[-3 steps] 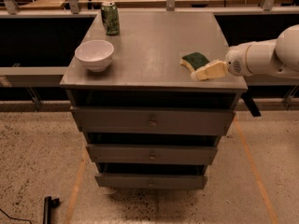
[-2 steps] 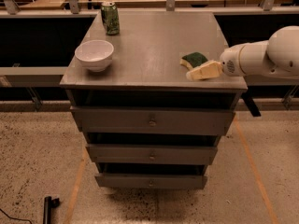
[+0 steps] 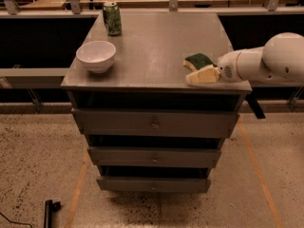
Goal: Place sponge into white bowl
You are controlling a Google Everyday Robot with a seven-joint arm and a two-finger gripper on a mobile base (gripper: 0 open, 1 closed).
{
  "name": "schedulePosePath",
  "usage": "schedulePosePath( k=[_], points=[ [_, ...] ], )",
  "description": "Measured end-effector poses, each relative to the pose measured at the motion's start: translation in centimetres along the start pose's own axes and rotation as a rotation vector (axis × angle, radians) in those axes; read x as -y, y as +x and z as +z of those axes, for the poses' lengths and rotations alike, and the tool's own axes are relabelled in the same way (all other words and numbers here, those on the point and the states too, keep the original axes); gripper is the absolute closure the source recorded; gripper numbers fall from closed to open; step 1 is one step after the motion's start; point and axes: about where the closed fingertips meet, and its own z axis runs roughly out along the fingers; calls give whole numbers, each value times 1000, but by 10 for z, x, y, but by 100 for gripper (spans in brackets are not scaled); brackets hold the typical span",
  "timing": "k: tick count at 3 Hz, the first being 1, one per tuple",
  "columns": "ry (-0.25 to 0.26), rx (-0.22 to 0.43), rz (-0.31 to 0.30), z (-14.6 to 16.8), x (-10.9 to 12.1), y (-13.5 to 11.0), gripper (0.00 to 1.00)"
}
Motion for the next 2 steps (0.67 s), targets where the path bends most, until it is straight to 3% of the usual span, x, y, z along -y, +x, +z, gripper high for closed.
schedulePosePath(
  k=[2],
  points=[
    [20,-2,-19,4,-4,0,66]
  ],
)
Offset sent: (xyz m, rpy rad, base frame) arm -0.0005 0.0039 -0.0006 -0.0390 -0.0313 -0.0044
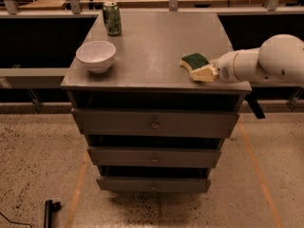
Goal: Place sponge into white bowl
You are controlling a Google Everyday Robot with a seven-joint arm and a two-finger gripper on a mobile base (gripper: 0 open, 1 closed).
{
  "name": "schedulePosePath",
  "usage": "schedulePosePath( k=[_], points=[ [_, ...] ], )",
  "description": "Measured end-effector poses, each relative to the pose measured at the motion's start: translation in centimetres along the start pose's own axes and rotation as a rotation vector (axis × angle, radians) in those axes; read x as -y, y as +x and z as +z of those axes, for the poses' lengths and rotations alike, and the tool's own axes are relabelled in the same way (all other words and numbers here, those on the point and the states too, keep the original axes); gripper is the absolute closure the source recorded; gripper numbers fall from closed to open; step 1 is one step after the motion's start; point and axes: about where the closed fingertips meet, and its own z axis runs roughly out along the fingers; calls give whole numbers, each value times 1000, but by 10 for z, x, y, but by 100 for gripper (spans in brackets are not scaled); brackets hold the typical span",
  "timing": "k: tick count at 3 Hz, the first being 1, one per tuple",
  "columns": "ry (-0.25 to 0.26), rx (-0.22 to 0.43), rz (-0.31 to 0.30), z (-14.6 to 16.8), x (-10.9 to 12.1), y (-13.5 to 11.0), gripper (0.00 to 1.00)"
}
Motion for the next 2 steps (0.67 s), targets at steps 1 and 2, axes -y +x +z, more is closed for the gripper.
schedulePosePath(
  k=[1,2],
  points=[
    [-10,6,-16,1,-4,-2,89],
    [-48,37,-60,-5,-13,-23,100]
  ],
)
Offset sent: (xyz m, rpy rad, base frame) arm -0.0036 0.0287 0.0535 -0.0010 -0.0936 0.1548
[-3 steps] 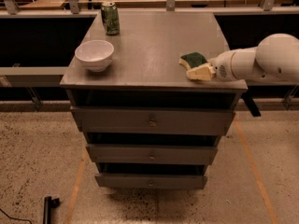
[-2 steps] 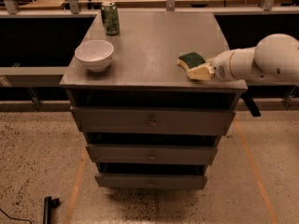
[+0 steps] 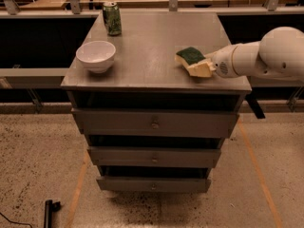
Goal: Place sponge into white bowl
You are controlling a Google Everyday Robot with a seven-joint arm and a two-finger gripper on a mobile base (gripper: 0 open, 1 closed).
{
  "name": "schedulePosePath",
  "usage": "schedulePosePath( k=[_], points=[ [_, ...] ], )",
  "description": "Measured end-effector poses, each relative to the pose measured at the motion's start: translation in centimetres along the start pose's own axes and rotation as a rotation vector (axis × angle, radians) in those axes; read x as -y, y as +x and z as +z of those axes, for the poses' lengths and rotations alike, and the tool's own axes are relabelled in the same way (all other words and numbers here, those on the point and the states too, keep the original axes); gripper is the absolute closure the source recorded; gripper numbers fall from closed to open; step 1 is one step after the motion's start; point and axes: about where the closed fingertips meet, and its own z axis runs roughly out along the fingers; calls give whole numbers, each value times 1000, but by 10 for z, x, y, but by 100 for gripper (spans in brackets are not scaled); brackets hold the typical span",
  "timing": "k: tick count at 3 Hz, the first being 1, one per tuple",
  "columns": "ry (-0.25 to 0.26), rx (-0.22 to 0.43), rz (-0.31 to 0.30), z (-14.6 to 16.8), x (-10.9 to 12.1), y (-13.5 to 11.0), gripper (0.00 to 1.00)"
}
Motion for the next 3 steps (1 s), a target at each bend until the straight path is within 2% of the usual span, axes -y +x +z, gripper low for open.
schedulePosePath(
  k=[1,2,3],
  points=[
    [-25,1,-58,-9,-12,-40,100],
    [-105,21,-86,-4,-39,-72,100],
    [-104,11,-97,1,-45,-82,100]
  ],
)
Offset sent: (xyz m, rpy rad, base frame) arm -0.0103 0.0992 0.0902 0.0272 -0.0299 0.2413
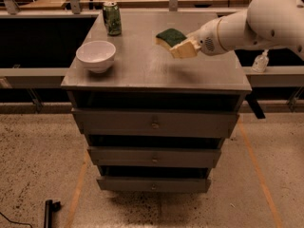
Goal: Place sponge into white bowl
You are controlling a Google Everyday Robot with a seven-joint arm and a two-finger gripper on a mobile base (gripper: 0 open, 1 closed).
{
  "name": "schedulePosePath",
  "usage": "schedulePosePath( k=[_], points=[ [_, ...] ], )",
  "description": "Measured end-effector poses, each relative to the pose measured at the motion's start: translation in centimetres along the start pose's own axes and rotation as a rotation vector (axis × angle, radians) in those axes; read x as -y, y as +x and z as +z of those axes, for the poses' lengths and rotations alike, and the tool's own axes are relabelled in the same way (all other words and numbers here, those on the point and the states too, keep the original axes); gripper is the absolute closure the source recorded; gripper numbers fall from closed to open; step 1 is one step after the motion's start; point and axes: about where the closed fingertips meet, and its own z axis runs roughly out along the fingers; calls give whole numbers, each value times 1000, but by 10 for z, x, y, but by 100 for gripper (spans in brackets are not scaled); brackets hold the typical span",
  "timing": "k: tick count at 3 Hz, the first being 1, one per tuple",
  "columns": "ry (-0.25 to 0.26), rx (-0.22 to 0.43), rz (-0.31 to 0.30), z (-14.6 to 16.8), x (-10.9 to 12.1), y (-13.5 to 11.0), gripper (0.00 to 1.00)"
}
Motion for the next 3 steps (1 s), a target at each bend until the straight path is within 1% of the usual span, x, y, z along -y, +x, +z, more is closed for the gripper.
schedulePosePath(
  k=[1,2,3],
  points=[
    [-27,-6,-29,16,-12,-26,100],
    [-103,1,-91,42,-35,-60,100],
    [-194,37,-142,70,-58,-93,100]
  ],
)
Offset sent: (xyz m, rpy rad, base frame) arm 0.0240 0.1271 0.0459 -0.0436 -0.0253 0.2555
